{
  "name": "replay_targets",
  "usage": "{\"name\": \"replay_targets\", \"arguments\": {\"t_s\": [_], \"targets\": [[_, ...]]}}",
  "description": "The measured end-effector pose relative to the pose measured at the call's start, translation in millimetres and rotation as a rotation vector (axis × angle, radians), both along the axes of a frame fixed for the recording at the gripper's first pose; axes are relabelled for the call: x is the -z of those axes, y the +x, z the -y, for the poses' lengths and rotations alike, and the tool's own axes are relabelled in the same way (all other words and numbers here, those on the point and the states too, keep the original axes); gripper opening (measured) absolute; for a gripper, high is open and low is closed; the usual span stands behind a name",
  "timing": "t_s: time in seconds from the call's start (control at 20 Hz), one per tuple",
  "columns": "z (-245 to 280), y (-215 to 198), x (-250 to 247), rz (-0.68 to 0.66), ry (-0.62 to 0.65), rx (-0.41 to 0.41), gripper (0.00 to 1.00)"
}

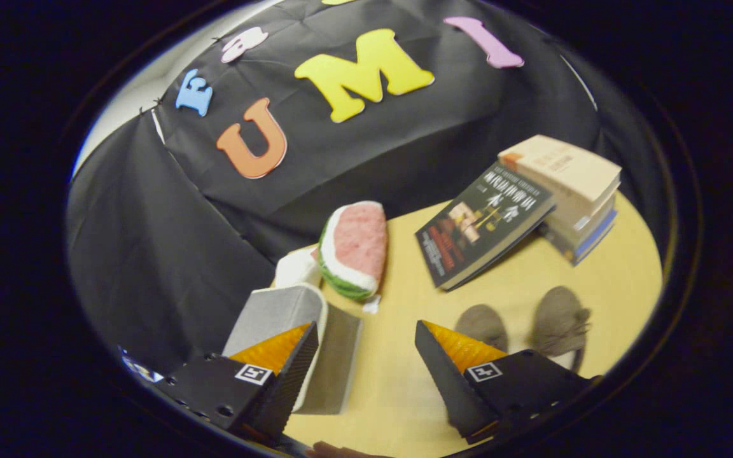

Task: Open the storage box then place both shoes into the box .Put the left shoe in first, then the right shoe, with the right side of both shoes facing outward in a uniform manner.

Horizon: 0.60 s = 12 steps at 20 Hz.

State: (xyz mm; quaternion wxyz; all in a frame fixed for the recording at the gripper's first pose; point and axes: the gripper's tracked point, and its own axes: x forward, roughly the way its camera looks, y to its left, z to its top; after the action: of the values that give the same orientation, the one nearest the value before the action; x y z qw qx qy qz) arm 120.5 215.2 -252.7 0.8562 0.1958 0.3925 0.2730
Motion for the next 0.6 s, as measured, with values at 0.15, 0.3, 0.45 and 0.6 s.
{"name": "replay_targets", "arguments": {"t_s": [0.15,0.3,0.45,0.6], "targets": [[-44.2,-17.4,14.4,-0.136,0.143,-0.109,0.95],[-79.9,-32.0,24.2,-0.274,0.283,-0.211,0.95],[-95.8,-32.3,41.7,-0.401,0.411,-0.229,0.95],[-101.6,-32.5,45.0,-0.495,0.529,-0.196,0.94]]}}
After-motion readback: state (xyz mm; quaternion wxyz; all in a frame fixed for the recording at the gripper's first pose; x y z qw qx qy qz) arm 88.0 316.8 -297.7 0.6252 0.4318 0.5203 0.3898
